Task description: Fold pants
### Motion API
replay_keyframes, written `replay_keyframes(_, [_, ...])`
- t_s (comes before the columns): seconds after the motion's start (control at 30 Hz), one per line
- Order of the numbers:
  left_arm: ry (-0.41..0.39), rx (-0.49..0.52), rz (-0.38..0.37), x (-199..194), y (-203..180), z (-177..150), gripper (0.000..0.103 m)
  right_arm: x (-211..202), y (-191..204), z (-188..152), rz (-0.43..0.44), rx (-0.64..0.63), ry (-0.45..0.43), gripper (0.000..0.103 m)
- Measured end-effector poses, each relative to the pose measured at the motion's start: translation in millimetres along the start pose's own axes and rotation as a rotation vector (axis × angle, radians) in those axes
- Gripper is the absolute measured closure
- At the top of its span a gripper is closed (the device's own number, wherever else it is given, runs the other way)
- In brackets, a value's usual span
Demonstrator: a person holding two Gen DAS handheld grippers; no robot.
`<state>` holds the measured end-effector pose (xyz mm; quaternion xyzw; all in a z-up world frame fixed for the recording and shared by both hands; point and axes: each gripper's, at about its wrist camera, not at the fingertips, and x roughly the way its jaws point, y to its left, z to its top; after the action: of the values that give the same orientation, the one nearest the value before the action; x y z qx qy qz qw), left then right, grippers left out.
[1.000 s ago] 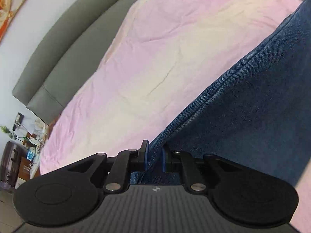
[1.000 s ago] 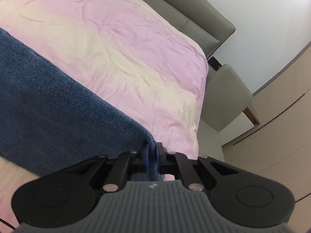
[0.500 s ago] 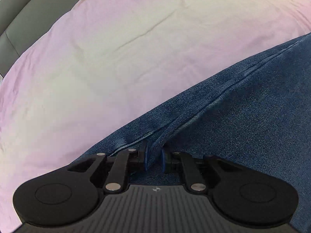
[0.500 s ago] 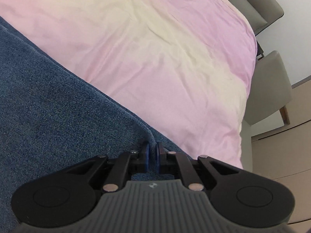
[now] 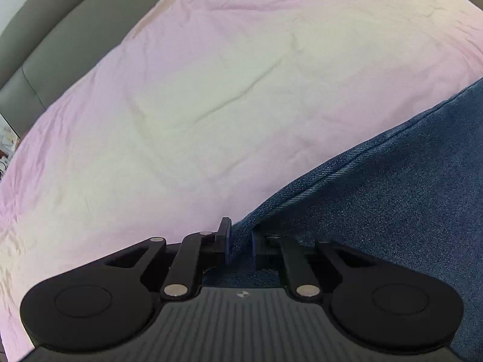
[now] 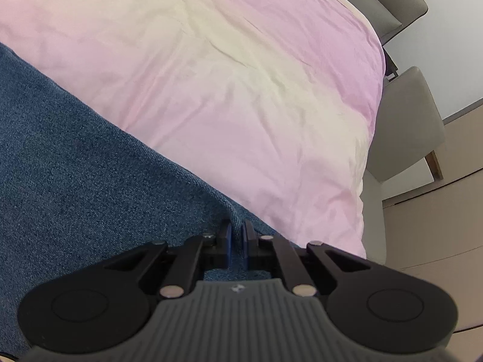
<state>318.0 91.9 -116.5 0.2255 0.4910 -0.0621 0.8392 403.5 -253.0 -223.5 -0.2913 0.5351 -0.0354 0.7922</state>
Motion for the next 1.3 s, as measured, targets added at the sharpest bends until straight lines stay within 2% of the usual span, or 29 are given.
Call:
replay_keyframes(0.03, [0.006, 0.004, -0.001, 2.1, -0.4, -2.4, 0.087, 6.0, -1.1, 2.4, 0.005, -0.007, 0.005, 0.103])
replay_keyframes(0.13, [0.007, -0.011, -0.014, -5.6, 8.8, -10.8, 0.074, 11.0, -7.5, 1.1, 0.019, 0.005, -0.002, 0.099])
replay_keyframes(0.17, [0.0, -0.027, -0.021, -13.4, 16.1, -11.1, 0.059, 9.5, -12.2, 1.3, 0.023, 0.028, -0.012, 0.087])
replay_keyframes(0.2, [-0.012, -0.041, -0.018, -21.5, 22.2, -13.8, 0.043, 5.1, -15.5, 0.5, 0.034, 0.052, -0.027, 0.069])
replay_keyframes(0.23, [-0.028, -0.065, -0.01, -32.3, 31.7, -16.8, 0.041, -0.6, -17.6, 0.5, 0.042, 0.07, -0.041, 0.062])
replay_keyframes(0.27, [-0.033, -0.096, -0.019, -46.1, 40.0, -22.4, 0.041, -6.3, -18.7, 0.8, 0.044, 0.08, -0.052, 0.057])
replay_keyframes(0.33, [-0.031, -0.166, -0.039, -66.9, 60.5, -35.3, 0.041, -22.2, -14.0, -1.9, 0.062, 0.092, -0.068, 0.057])
replay_keyframes(0.43, [-0.029, -0.301, -0.043, -100.4, 91.6, -68.1, 0.041, -43.8, -4.7, -7.6, 0.109, 0.119, -0.085, 0.055])
replay_keyframes(0.6, [0.005, -0.535, -0.053, -132.0, 135.9, -130.8, 0.041, -73.7, 19.8, -27.1, 0.201, 0.157, -0.076, 0.055])
replay_keyframes(0.63, [0.006, -0.58, -0.062, -133.6, 143.3, -140.9, 0.04, -78.9, 24.6, -31.1, 0.212, 0.159, -0.079, 0.055])
replay_keyframes(0.73, [0.007, -0.729, -0.076, -136.7, 156.3, -160.2, 0.026, -96.8, 42.4, -45.2, 0.242, 0.175, -0.089, 0.055])
replay_keyframes(0.8, [-0.003, -0.84, -0.094, -133.0, 163.7, -183.2, 0.024, -105.8, 52.6, -52.2, 0.265, 0.197, -0.093, 0.055])
replay_keyframes(0.9, [-0.017, -1.061, -0.167, -110.4, 177.6, -222.3, 0.024, -115.9, 66.9, -58.9, 0.298, 0.222, -0.097, 0.055])
replay_keyframes(0.97, [-0.027, -1.174, -0.21, -95.9, 174.1, -240.1, 0.024, -120.2, 76.3, -59.7, 0.318, 0.236, -0.097, 0.055])
replay_keyframes(1.13, [-0.068, -1.33, -0.273, -56.4, 170.5, -251.5, 0.02, -125.4, 96.1, -57.2, 0.357, 0.258, -0.092, 0.055])
replay_keyframes(1.17, [-0.081, -1.349, -0.276, -50.5, 170.9, -250.7, 0.023, -125.7, 99.8, -56.3, 0.358, 0.252, -0.088, 0.055])
replay_keyframes(1.2, [-0.09, -1.357, -0.272, -47.7, 171.2, -249.6, 0.034, -126.1, 103.3, -55.3, 0.353, 0.244, -0.084, 0.055])
replay_keyframes(1.23, [-0.083, -1.367, -0.255, -45.3, 170.8, -246.5, 0.037, -126.6, 106.1, -54.2, 0.348, 0.235, -0.081, 0.055])
replay_keyframes(1.3, [-0.096, -1.302, -0.186, -56.2, 167.9, -228.6, 0.047, -128.2, 109.8, -52.1, 0.341, 0.219, -0.077, 0.055])
